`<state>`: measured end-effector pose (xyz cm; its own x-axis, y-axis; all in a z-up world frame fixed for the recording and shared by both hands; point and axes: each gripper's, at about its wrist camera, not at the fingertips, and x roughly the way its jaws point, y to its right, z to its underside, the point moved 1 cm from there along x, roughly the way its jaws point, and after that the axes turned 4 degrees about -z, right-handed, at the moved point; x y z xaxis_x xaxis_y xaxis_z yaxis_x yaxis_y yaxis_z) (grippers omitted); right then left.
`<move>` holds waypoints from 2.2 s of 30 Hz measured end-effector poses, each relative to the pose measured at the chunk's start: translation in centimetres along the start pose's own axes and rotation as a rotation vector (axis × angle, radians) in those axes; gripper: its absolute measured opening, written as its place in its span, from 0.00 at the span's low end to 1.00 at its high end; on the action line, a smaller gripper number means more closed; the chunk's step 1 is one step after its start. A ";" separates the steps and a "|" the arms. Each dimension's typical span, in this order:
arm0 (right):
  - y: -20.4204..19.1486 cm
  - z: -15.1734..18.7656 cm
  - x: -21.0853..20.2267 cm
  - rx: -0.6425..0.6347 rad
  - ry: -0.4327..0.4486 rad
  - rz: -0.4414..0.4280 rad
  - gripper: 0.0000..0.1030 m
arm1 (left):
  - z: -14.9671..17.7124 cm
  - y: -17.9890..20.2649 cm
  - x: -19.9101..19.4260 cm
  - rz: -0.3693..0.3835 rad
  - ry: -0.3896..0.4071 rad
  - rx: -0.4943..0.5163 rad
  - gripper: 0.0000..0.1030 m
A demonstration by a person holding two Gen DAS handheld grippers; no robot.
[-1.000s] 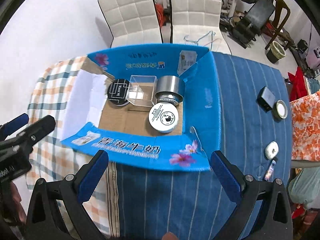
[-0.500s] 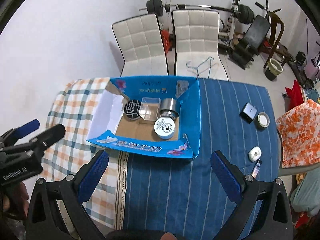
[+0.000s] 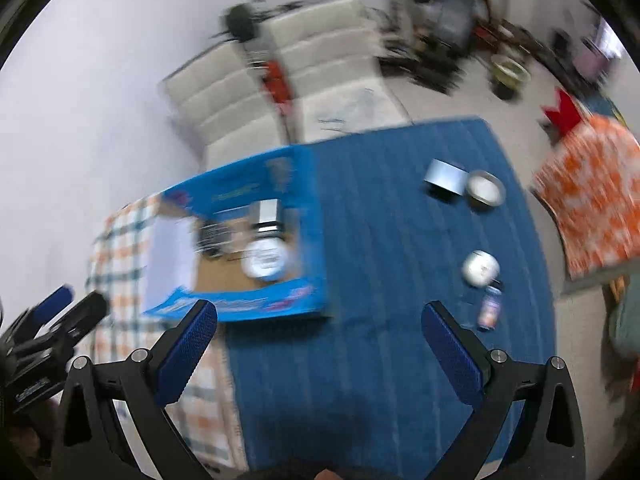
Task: Organize rigid objects
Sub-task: 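Grasp the metal lid with the right tool while the left tool grasps the grey charger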
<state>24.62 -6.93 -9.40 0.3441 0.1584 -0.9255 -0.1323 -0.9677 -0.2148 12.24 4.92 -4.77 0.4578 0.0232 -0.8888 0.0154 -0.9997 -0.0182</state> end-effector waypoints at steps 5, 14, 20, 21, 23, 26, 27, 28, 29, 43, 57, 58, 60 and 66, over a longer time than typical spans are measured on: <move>12.4 -1.5 3.9 0.185 -0.075 0.113 1.00 | -1.4 7.3 4.5 0.010 -0.027 0.056 0.97; 26.8 -4.8 12.5 0.362 -0.157 0.108 0.94 | -4.5 20.0 16.3 0.026 -0.162 0.158 0.97; 28.8 -11.9 18.7 0.277 -0.181 0.122 0.94 | -7.6 25.3 22.0 -0.041 -0.175 0.208 0.97; 29.0 -12.8 20.0 0.260 -0.195 0.136 0.94 | -8.0 25.7 22.9 -0.053 -0.178 0.213 0.97; 29.0 -14.0 22.7 0.217 -0.245 0.130 0.91 | -8.6 26.4 24.6 -0.070 -0.193 0.223 0.97; 29.2 -14.2 25.4 0.182 -0.315 0.134 0.69 | -9.0 27.1 26.6 -0.090 -0.226 0.237 0.97; 29.4 -14.2 25.6 0.175 -0.315 0.140 0.68 | -9.0 27.3 27.0 -0.088 -0.233 0.240 0.97; 29.5 -14.4 25.3 0.162 -0.298 0.144 0.66 | -9.0 27.4 27.3 -0.087 -0.242 0.241 0.97; 29.7 -14.4 25.1 0.146 -0.296 0.155 0.66 | -8.9 27.5 27.5 -0.084 -0.247 0.243 0.97; 35.7 -13.7 23.4 0.175 -0.338 0.136 0.65 | -9.6 35.1 34.0 0.113 -0.399 0.356 0.96; 34.0 -13.6 24.2 0.133 -0.313 0.249 0.65 | -7.7 34.2 33.8 0.094 -0.367 0.374 0.54; 33.4 -13.4 24.3 0.117 -0.311 0.252 0.64 | -7.4 33.7 33.7 0.088 -0.366 0.367 0.54; 32.6 -13.2 24.4 0.098 -0.311 0.247 0.64 | -6.4 32.2 33.1 0.066 -0.364 0.348 0.54; 29.4 -11.4 24.1 0.048 -0.289 0.237 0.64 | -4.1 29.3 31.3 0.050 -0.353 0.285 0.54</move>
<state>39.60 -33.83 -34.48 0.0229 -0.0137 -0.9996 -0.2224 -0.9749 0.0083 30.66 -23.62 -31.20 0.1199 0.0215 -0.9926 -0.2668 -0.9623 -0.0531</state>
